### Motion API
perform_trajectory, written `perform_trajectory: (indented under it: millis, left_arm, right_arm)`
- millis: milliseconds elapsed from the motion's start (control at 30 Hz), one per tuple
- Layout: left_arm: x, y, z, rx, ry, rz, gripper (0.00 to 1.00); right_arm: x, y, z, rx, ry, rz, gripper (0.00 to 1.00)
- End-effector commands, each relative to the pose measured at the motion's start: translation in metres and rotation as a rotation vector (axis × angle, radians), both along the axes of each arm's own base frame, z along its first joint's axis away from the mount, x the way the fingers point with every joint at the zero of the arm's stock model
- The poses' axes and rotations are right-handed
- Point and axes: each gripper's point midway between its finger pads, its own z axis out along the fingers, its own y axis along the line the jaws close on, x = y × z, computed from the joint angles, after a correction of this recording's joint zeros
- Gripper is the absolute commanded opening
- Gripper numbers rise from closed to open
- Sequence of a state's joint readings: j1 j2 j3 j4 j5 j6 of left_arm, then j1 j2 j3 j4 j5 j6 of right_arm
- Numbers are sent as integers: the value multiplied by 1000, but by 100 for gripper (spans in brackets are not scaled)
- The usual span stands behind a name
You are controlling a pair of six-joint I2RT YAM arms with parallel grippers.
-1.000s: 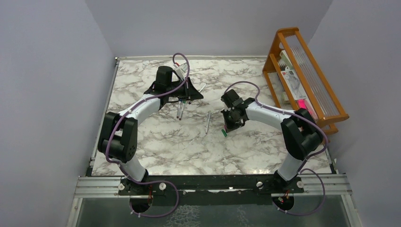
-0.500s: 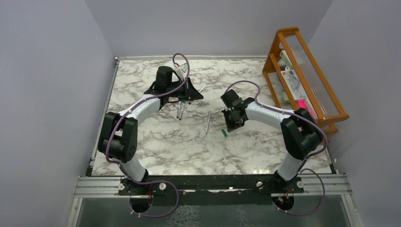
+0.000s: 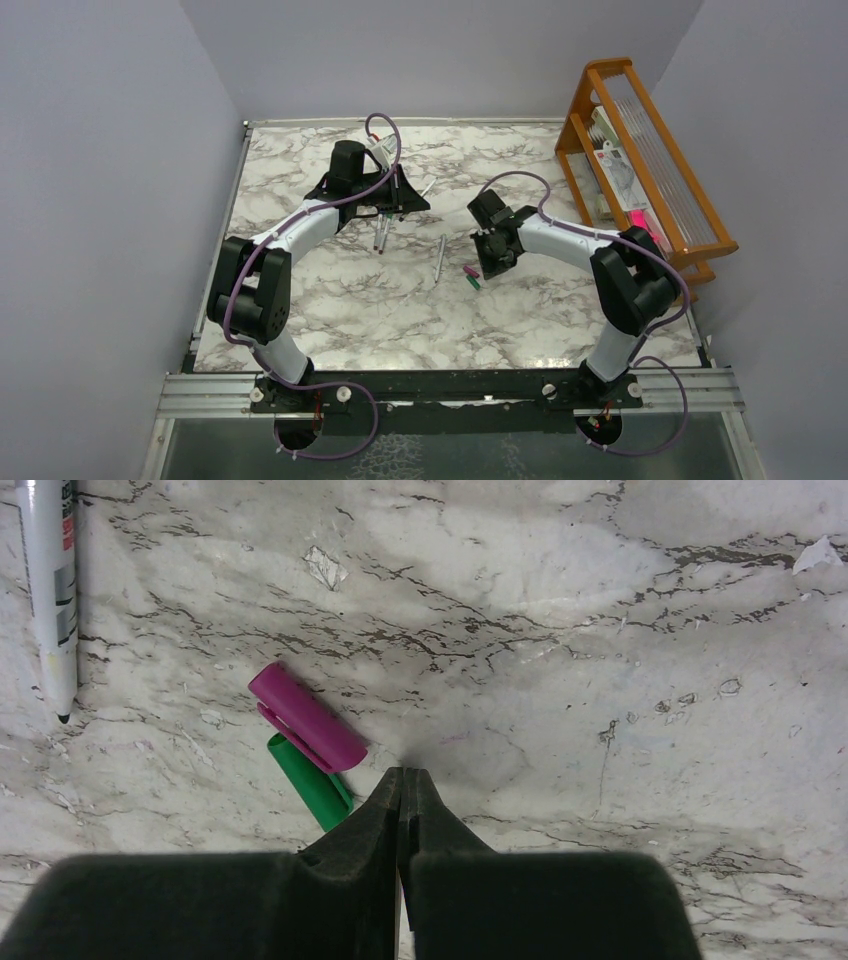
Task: Insert the pens into the pen caps
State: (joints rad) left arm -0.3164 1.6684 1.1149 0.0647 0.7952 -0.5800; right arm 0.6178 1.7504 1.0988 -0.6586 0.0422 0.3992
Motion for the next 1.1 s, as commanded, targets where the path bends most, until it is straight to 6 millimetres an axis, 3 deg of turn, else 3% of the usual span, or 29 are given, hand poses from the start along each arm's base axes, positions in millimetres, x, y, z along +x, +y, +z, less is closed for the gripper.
perform_trajectory:
  millis: [0,367,567,833,1067]
  left_arm:
    - [-4,-2,-5,-3,6,-22,0]
    - [-3,-4,-8,-18,19,-26,0]
    - [-3,-3,-6,-13,8,-24,0]
    - [-3,-4,-7,-21,12,-25,0]
    - [-5,-3,-9,-17,13,-25,0]
  right_arm:
    - [3,-4,-2,-19,-6,-25,1]
    - [2,9,17,71,-33,-10,1]
    - [1,27,41,180,-96,23,1]
    - [-21,50,34,191,-47,79,1]
    - [-31,44,17,170,-6,57,1]
